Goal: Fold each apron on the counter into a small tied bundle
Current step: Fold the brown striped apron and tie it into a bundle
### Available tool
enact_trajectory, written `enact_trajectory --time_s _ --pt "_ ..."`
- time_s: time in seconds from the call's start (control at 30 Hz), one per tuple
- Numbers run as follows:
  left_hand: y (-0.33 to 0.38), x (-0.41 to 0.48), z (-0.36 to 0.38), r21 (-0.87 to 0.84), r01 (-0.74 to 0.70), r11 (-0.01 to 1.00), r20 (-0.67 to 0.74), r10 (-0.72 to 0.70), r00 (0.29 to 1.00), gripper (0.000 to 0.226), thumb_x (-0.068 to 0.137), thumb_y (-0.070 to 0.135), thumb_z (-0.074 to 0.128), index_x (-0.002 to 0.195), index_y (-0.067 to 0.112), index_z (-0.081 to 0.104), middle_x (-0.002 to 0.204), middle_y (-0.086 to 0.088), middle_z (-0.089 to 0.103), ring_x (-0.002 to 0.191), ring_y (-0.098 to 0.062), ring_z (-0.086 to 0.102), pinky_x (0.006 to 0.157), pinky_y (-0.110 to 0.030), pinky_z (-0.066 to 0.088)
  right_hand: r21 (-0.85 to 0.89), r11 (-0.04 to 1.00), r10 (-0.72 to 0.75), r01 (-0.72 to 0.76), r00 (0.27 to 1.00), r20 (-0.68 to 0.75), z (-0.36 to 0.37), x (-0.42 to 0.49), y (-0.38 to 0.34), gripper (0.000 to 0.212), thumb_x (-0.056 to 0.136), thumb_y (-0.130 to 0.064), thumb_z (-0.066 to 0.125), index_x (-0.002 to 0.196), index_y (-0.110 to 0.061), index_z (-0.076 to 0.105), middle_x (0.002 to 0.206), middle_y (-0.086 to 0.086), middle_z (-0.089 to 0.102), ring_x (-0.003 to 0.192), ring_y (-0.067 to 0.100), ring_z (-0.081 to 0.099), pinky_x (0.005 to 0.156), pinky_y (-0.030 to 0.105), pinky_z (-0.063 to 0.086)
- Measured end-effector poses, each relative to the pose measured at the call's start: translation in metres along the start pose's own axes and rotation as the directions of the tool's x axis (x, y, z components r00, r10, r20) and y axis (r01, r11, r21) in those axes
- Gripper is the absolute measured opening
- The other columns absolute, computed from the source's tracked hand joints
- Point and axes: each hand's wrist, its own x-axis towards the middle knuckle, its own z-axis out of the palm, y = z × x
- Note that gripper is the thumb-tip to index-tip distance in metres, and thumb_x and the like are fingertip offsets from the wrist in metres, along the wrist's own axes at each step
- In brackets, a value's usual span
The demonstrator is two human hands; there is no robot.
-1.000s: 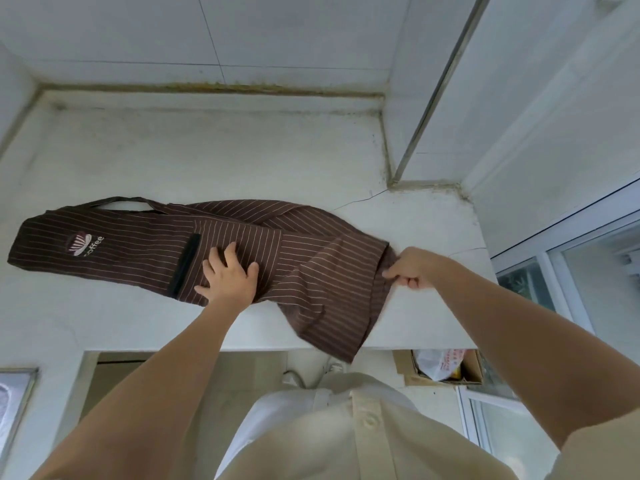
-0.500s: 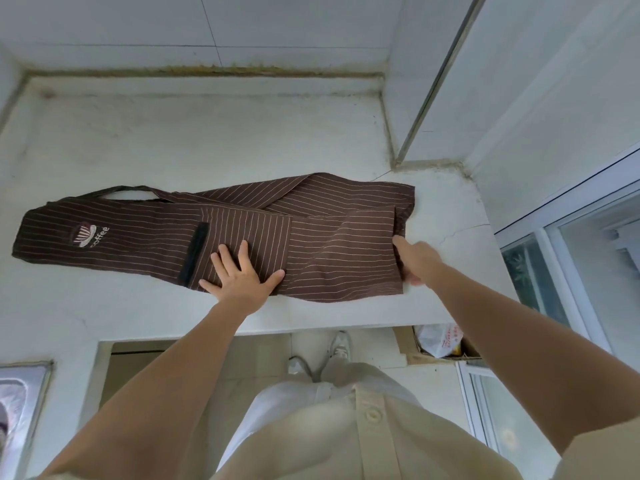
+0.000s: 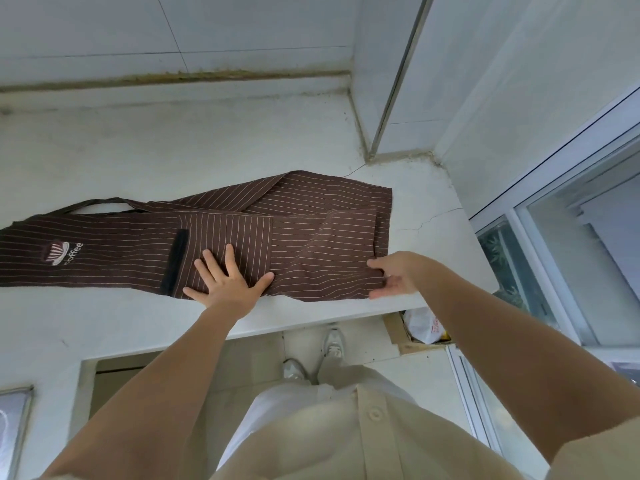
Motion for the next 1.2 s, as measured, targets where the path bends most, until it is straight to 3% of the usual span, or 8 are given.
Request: enact_trajectory --time_s 0.13,0.27,0.37,0.53,0.7,0.83,1.0,1.2 --pt "0.002 -0.006 -0.002 -0.010 0.001 1.000 0.018 0.000 1.000 0.111 0.072 0.090 0.032 0.150 0.032 -0.021 0.158 -0.009 -0.028 0.146 -0.031 -0.024 0.112 -0.069 0.000 -0.204 0.930 -0.335 0.305 0.934 -0.129 0.003 0.016 -0.006 0.020 0.089 0.010 0.059 0.104 -0.003 0.059 0.115 0.011 0.058 0.101 0.022 0.059 0.077 0.022 0.053" --pt "0.011 -0.011 -0.002 -0.066 -0.013 0.998 0.002 0.013 1.000 0.110 0.073 0.090 0.032 0.151 0.032 -0.018 0.159 -0.008 -0.027 0.147 -0.028 -0.023 0.112 -0.069 -0.001 -0.404 0.509 -0.860 0.760 0.431 -0.273 -0.005 0.010 -0.021 0.027 0.091 0.008 0.050 0.111 -0.006 0.061 0.101 0.009 0.063 0.090 0.021 0.061 0.081 0.021 0.047" --pt "0.025 -0.015 0.001 -0.065 -0.056 0.996 -0.018 0.055 0.998 0.102 0.077 0.087 0.031 0.153 0.031 -0.005 0.162 -0.009 -0.014 0.149 -0.028 -0.014 0.110 -0.070 -0.001 -0.612 0.404 -0.914 0.680 0.278 -0.294 -0.015 0.012 -0.021 0.028 0.091 0.006 0.045 0.114 -0.003 0.059 0.108 0.007 0.055 0.094 0.018 0.053 0.085 0.020 0.039" --pt "0.032 -0.016 0.001 0.092 -0.088 0.992 -0.176 0.103 0.979 0.071 0.089 0.073 0.029 0.133 0.018 0.039 0.142 -0.013 0.034 0.134 -0.033 0.028 0.110 -0.068 0.012 -0.922 0.382 -0.597 -0.065 0.744 -0.300 -0.046 0.036 -0.002 0.017 0.091 -0.019 0.046 0.090 -0.008 0.059 0.108 0.015 0.060 0.094 0.030 0.055 0.077 0.032 0.044" --pt "0.031 0.003 -0.018 0.025 -0.240 0.970 -0.424 0.228 0.876 0.037 0.094 0.038 0.053 0.118 0.010 0.054 0.129 -0.015 0.048 0.121 -0.033 0.041 0.105 -0.046 0.035 -0.774 0.565 -0.785 0.288 0.478 -0.395 -0.040 0.028 -0.028 0.025 0.093 -0.032 0.053 0.099 -0.011 0.064 0.105 0.012 0.059 0.099 0.028 0.059 0.084 0.036 0.051" --pt "0.036 0.023 -0.045 0.051 -0.312 0.949 -0.395 0.306 0.866 0.052 0.089 0.028 0.063 0.135 0.016 0.044 0.151 -0.011 0.033 0.140 -0.033 0.027 0.113 -0.047 0.027 -0.815 0.292 -0.941 0.501 0.304 -0.150 -0.015 0.024 -0.066 0.042 0.091 -0.023 0.062 0.131 -0.018 0.052 0.134 0.003 0.052 0.123 0.020 0.049 0.104 0.032 0.041" --pt "0.041 0.050 -0.069 0.115 -0.304 0.946 -0.272 0.325 0.906 0.082 0.086 0.024 0.068 0.152 0.023 0.020 0.163 -0.006 0.013 0.150 -0.032 0.001 0.119 -0.051 0.013 -0.944 -0.123 -0.829 0.307 0.490 0.268 0.016 0.035 -0.101 0.073 0.089 -0.032 0.067 0.151 -0.027 0.029 0.156 0.001 0.032 0.145 0.023 0.026 0.119 0.047 0.014" --pt "0.035 0.074 -0.083 0.307 -0.386 0.870 -0.266 0.467 0.843 0.056 0.083 0.024 0.070 0.136 0.023 0.050 0.126 -0.004 0.062 0.132 -0.029 0.040 0.115 -0.047 0.019 -0.894 -0.127 -0.658 0.429 0.639 0.400 0.026 0.045 -0.117 0.029 0.091 -0.015 0.065 0.118 -0.024 0.057 0.085 -0.008 0.060 0.080 0.012 0.059 0.097 0.033 0.047"
